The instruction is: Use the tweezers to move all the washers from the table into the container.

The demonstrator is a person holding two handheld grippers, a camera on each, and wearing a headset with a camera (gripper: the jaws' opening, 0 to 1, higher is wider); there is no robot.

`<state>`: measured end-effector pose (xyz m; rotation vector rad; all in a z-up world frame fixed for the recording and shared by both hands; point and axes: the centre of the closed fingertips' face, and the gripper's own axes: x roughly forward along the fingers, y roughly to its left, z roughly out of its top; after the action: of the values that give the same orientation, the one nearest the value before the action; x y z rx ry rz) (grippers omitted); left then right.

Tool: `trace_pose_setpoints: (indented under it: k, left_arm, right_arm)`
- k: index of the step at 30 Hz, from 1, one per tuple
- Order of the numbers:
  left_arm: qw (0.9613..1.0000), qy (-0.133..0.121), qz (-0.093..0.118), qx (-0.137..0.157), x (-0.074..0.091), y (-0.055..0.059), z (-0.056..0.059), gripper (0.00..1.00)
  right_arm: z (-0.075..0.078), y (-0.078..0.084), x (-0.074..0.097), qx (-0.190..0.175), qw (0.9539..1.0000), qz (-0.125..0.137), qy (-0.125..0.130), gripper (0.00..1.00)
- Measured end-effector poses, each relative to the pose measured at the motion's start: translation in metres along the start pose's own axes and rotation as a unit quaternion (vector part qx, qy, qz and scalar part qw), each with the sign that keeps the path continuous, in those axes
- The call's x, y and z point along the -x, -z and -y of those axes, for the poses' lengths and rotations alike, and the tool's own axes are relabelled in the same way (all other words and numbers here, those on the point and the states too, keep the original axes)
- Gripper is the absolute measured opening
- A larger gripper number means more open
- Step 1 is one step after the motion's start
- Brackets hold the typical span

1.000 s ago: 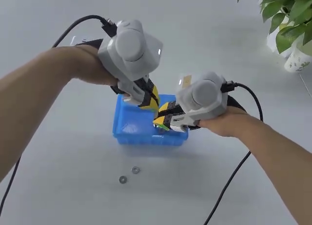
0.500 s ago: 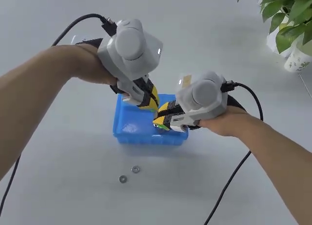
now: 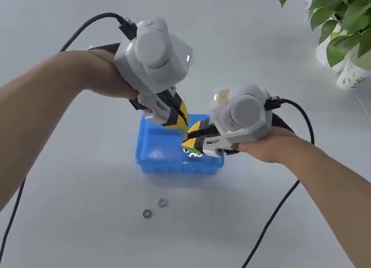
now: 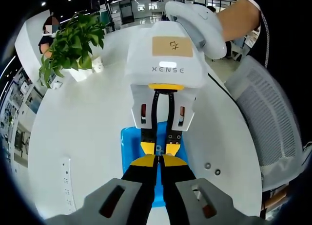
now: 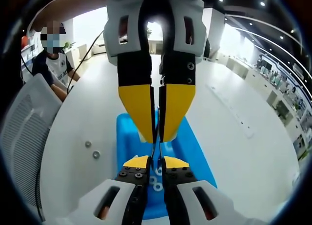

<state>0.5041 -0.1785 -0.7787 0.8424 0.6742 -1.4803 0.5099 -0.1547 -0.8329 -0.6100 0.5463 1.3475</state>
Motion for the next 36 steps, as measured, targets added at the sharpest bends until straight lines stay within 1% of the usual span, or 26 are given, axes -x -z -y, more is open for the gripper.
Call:
trace_pose_setpoints:
  k: [5, 10, 21, 28, 36]
  left_arm:
    - [1.0000, -0.002, 0.000, 0.000, 0.007, -0.003, 0.002, 0.06]
    - [1.0000, -0.005, 0.003, 0.000, 0.013, -0.008, 0.006, 0.06]
    - [0.9999, -0.015, 0.002, -0.003, 0.028, -0.017, 0.018, 0.06]
    - [0.9998, -0.018, -0.003, -0.004, 0.037, -0.018, 0.030, 0.06]
    - [0.9998, -0.017, -0.009, 0.001, 0.043, -0.017, 0.043, 0.06]
  right_arm:
    - [-0.002, -0.006, 0.004, -0.001, 1.0000, 0.005, 0.001, 0.11]
    - [-0.006, -0.013, 0.009, 0.003, 0.9999, 0.011, 0.002, 0.11]
    - [-0.018, -0.026, 0.021, 0.017, 0.9997, 0.016, 0.007, 0.11]
    - [-0.029, -0.034, 0.025, 0.028, 0.9995, 0.017, 0.005, 0.11]
    - [-0.041, -0.039, 0.027, 0.033, 0.9992, 0.020, 0.001, 0.11]
